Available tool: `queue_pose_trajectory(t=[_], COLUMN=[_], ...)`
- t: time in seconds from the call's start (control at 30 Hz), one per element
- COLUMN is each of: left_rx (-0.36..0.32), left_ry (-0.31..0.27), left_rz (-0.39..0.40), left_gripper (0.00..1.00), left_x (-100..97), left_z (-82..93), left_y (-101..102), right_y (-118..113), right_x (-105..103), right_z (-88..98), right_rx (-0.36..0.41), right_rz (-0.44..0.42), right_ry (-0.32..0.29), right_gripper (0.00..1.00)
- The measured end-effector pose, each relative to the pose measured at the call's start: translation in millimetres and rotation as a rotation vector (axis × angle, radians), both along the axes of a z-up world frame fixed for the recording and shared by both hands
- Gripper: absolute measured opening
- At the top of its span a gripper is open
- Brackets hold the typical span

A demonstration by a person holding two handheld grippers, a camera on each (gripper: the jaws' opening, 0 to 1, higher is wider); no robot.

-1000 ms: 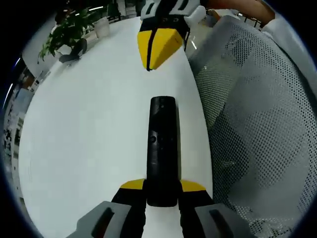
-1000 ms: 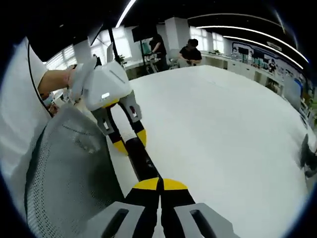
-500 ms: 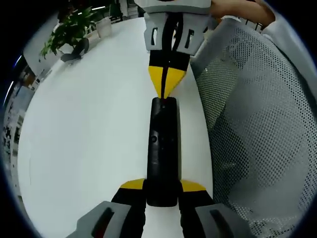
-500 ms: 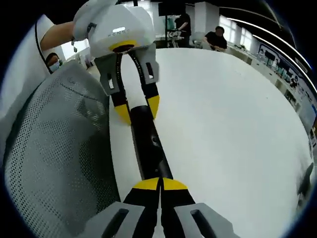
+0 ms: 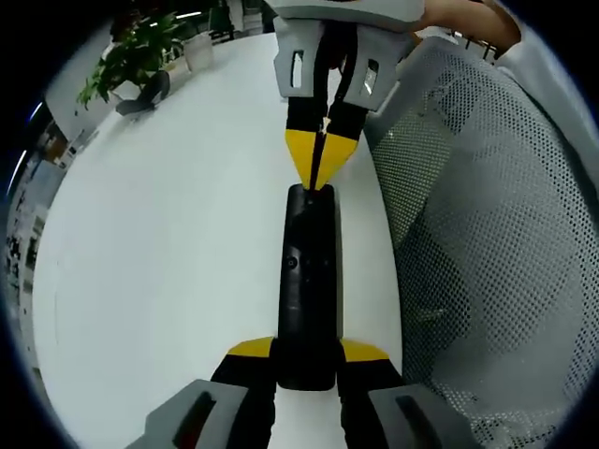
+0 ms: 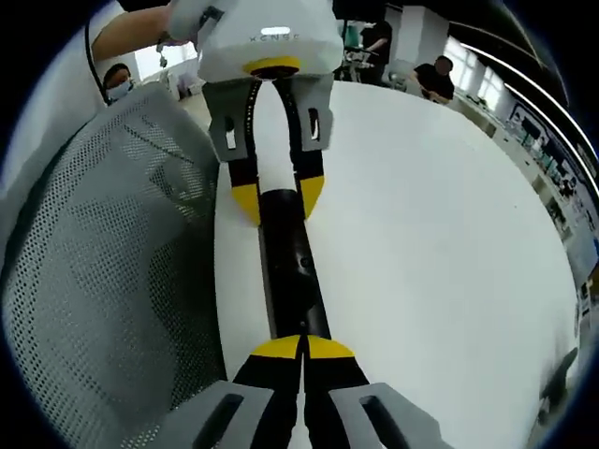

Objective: Press the specified remote control buttons in sequence, fully releasing each button before pressing the next.

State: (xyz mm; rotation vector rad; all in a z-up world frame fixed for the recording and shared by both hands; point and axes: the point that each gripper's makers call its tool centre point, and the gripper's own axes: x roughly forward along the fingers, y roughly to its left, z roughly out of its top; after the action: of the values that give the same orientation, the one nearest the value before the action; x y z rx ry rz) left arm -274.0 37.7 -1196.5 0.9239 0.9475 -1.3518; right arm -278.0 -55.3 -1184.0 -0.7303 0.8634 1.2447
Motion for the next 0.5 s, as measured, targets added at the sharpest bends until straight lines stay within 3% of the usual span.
queue_pose_trajectory(t=[0.2,0.37,0.5], left_rx=[0.017,0.018,0.006], left_ry=[-0.008,-0.006,-0.005], left_rz=[-0.020,-0.036,-0.026], left_gripper=[0.23,0.23,0.23], left_x=[-0.7,-0.6,-0.5], left_z=[-0.2,-0.1,0.0], left_y=[0.0,-0.1,-0.3], right_y=[2.5,3.0,2.6], right_x=[2.4,1.8,2.8], right_z=[-1.3,-2.2,-0.5], right_rx=[-0.048,-0.099,-0.006], right_rz=[-0.031,0.008,-0.078], right_ry=[0.024,0.004,0.051], right_gripper=[0.00,0.00,0.00])
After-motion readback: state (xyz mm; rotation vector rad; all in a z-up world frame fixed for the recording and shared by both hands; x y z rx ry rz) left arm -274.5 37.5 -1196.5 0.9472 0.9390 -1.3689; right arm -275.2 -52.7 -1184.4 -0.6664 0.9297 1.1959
